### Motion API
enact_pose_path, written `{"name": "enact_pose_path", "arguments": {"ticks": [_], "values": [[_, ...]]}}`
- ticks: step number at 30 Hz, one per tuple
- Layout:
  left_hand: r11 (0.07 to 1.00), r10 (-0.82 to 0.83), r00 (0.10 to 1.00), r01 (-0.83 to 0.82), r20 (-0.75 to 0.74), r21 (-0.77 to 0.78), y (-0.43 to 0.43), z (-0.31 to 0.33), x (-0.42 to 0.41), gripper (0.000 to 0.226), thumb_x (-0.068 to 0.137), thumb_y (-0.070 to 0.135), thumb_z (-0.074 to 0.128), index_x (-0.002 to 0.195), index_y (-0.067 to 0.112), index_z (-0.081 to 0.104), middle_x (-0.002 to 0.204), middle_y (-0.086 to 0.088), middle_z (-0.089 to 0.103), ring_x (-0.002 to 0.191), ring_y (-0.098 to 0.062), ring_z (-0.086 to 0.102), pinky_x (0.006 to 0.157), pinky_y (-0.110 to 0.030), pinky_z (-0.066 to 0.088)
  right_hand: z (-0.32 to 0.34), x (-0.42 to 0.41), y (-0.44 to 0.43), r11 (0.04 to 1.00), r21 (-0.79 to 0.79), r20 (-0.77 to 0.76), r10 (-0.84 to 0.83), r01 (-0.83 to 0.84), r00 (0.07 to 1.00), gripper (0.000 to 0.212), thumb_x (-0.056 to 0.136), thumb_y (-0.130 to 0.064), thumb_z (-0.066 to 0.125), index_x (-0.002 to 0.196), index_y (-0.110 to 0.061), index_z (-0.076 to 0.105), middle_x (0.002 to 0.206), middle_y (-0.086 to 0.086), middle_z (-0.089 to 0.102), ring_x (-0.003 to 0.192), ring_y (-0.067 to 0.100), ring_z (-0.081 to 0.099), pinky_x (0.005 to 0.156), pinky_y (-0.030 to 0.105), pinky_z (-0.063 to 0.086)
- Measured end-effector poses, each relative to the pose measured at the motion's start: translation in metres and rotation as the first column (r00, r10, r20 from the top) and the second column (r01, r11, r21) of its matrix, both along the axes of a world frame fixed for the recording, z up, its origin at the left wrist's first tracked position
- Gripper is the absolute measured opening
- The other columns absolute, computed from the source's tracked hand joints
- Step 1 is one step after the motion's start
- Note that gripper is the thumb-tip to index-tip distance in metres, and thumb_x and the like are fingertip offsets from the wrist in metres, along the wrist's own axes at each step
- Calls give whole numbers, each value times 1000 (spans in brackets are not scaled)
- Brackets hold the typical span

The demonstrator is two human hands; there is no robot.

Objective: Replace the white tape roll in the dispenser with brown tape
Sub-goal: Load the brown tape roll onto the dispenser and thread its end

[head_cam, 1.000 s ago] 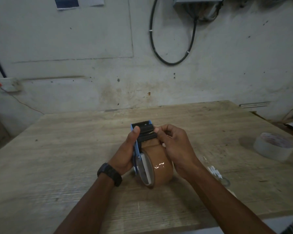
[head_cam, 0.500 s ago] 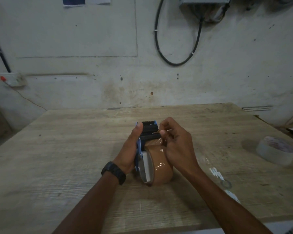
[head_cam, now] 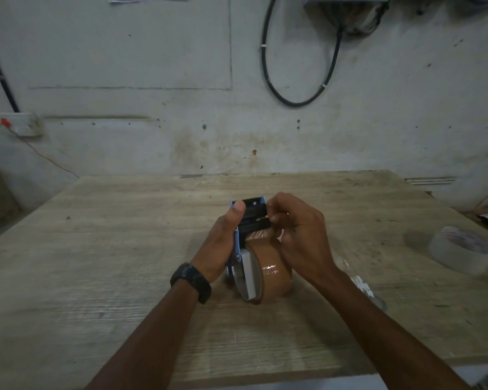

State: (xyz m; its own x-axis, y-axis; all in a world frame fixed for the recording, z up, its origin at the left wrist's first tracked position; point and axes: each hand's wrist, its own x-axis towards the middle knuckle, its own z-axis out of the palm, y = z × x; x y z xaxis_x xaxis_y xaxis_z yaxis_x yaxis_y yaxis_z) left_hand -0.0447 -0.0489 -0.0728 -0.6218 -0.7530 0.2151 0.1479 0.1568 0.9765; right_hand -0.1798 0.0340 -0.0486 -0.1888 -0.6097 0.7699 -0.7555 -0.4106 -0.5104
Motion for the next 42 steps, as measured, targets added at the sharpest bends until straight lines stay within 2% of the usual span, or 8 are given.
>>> {"name": "enact_pose_path", "arguments": {"ticks": [9, 15, 21, 24, 27, 31, 36, 42], "values": [[996, 15, 999, -13, 31, -83, 8, 7, 0, 43, 81, 74, 35, 95, 57, 72, 99, 17, 77, 94, -7, 73, 95, -41, 50, 4, 1, -2, 996, -83, -230, -58, 40, 971, 23, 62, 16, 67, 75, -1, 61, 71, 6, 60, 70, 4, 46, 61, 8, 38], [994, 3, 998, 4, 55, -109, 11, 11, 0, 38, 77, 77, 35, 92, 66, 68, 98, 28, 74, 96, 0, 70, 99, -38, 47, 8, -2, -4, 978, -61, -484, -206, 202, 851, 37, 54, 18, 77, 82, -2, 66, 76, 13, 66, 66, 31, 60, 48, 43, 52], [994, 17, 999, -12, 42, -109, 12, 12, -3, 37, 79, 75, 40, 94, 60, 70, 99, 17, 77, 96, -8, 73, 90, -32, 51, 13, 2, -1, 990, 23, -291, -128, 140, 948, 25, 63, 3, 76, 79, -8, 60, 73, 3, 61, 67, 19, 55, 55, 42, 54], [997, 23, 1000, -22, 17, -69, 11, 11, -3, 38, 80, 74, 41, 93, 58, 73, 96, 15, 79, 94, -10, 74, 92, -37, 53, 18, 1, -2, 994, 82, -148, -61, 74, 987, 11, 72, -2, 60, 79, -9, 59, 72, -5, 58, 69, 13, 58, 59, 25, 53], [998, 30, 999, -29, 11, -62, 12, 13, 0, 38, 83, 73, 40, 96, 58, 73, 99, 18, 78, 94, -7, 74, 87, -31, 51, 14, -4, 0, 990, 128, -47, -60, 65, 997, 27, 82, 12, 62, 83, -14, 62, 75, -10, 64, 74, 9, 63, 63, 22, 54], [998, 9, 999, -7, 34, -56, 11, 14, 3, 39, 87, 71, 35, 98, 60, 71, 101, 19, 77, 96, -6, 73, 89, -33, 50, 8, -4, 11, 994, 111, 63, -4, -2, 998, 23, 91, -3, 67, 101, -23, 65, 91, -18, 69, 80, 1, 70, 72, 15, 58], [999, 23, 998, -20, 56, -45, 10, 13, 1, 41, 80, 76, 37, 94, 60, 72, 97, 18, 78, 92, -6, 74, 87, -32, 49, 12, -2, 15, 992, -4, -279, -122, 126, 952, 22, 82, 1, 77, 103, -5, 78, 92, 7, 80, 80, 17, 76, 76, 33, 62], [999, 29, 998, -27, 51, -35, 9, 11, 1, 43, 82, 75, 38, 100, 57, 73, 105, 15, 78, 101, -10, 72, 96, -35, 48, 31, -7, 12, 985, 127, -390, -57, 115, 919, 16, 90, 0, 69, 100, -8, 78, 83, 8, 79, 68, 18, 72, 68, 33, 61]]}}
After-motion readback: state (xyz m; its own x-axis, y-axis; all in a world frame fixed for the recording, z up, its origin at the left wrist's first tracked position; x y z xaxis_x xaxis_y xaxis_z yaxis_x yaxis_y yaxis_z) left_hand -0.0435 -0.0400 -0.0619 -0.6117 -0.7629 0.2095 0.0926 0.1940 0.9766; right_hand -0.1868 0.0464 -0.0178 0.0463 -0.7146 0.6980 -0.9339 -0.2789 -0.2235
